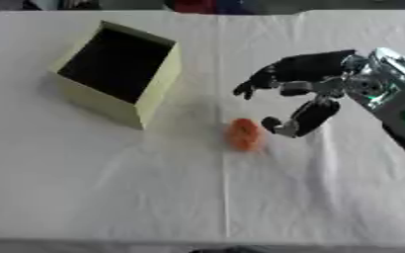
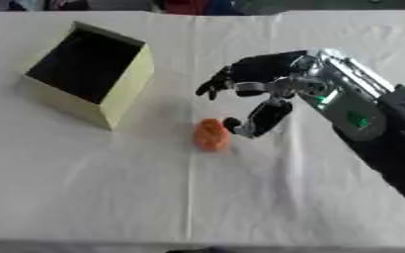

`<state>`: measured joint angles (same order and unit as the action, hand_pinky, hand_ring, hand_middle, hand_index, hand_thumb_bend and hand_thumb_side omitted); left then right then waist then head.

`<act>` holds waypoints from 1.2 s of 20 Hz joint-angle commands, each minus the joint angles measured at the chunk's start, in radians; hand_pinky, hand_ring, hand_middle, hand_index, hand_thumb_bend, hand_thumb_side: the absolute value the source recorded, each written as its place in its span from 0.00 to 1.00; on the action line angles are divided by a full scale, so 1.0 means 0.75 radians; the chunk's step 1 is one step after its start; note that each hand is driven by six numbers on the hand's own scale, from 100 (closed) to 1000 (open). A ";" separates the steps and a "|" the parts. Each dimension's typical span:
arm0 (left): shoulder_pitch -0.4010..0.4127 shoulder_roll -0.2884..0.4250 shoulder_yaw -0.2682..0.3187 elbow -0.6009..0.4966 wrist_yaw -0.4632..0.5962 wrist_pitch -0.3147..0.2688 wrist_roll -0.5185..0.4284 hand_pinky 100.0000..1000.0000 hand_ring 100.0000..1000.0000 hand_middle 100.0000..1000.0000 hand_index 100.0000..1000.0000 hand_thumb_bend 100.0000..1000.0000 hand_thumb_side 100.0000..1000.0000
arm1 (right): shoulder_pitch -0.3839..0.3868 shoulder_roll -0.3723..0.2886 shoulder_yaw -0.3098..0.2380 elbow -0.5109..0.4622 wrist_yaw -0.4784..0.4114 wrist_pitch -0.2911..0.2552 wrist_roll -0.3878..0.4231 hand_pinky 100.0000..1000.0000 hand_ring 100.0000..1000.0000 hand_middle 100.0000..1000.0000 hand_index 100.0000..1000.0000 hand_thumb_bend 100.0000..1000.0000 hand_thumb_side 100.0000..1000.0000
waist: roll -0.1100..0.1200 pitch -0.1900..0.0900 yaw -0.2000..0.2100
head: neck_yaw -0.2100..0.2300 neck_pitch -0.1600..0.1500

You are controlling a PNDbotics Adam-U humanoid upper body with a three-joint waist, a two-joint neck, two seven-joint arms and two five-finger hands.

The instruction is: Pick up objects on the table and place them in the box.

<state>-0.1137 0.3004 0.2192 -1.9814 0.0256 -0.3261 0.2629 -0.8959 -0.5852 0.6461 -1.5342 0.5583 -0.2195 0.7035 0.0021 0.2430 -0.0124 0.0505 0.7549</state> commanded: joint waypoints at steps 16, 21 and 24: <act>-0.013 0.020 -0.004 -0.025 0.017 0.004 -0.018 0.47 0.57 0.63 0.71 0.00 0.65 | 0.069 0.061 -0.022 0.049 0.366 -0.054 -0.154 0.93 0.85 0.67 0.97 0.00 0.60 | 0.010 -0.010 0.014 | -0.017 0.000; -0.012 0.016 -0.004 -0.025 0.017 0.006 -0.023 0.47 0.57 0.63 0.71 0.00 0.65 | 0.081 0.087 -0.020 0.073 0.412 -0.067 -0.174 0.94 0.87 0.67 0.97 0.00 0.63 | 0.013 -0.005 0.016 | -0.019 -0.002; -0.011 0.014 -0.004 -0.025 0.017 0.006 -0.027 0.47 0.57 0.63 0.71 0.00 0.65 | 0.084 0.091 -0.020 0.094 0.435 -0.078 -0.171 0.94 0.88 0.66 0.96 0.00 0.67 | 0.012 -0.001 0.017 | -0.019 0.000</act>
<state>-0.1144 0.2993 0.2160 -1.9814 0.0356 -0.3199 0.2464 -0.8205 -0.5081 0.6462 -1.4649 0.8699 -0.2743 0.5776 0.0101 0.2556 -0.0005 0.0386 0.7551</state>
